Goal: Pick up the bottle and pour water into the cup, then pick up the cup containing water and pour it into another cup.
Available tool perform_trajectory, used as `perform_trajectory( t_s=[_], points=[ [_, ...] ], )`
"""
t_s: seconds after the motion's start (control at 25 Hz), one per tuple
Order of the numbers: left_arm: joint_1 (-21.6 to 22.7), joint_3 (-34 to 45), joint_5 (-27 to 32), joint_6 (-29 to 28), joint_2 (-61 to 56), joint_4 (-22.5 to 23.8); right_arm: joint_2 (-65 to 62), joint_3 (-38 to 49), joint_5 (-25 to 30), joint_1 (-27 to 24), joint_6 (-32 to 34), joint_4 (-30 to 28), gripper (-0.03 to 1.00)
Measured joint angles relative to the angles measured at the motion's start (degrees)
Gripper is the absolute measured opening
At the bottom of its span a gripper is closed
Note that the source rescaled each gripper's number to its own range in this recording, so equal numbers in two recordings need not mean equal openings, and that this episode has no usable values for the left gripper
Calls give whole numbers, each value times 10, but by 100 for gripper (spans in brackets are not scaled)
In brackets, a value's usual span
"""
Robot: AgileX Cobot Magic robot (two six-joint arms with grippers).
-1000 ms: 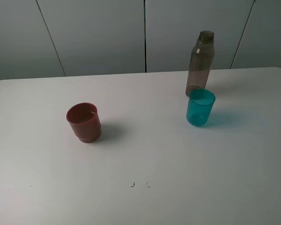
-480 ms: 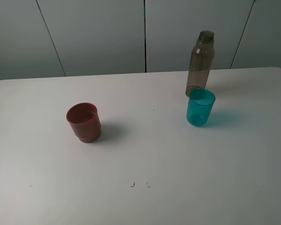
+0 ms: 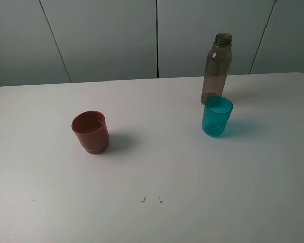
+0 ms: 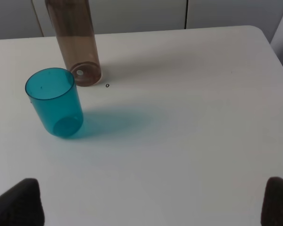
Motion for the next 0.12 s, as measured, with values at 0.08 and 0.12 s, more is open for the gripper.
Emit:
perform_trajectory(
  t_s=[0.08, 0.12],
  points=[
    [0, 0, 0, 0, 0, 0, 0, 0, 0, 0, 0, 0, 100],
    [0, 0, 0, 0, 0, 0, 0, 0, 0, 0, 0, 0, 100]
  ],
)
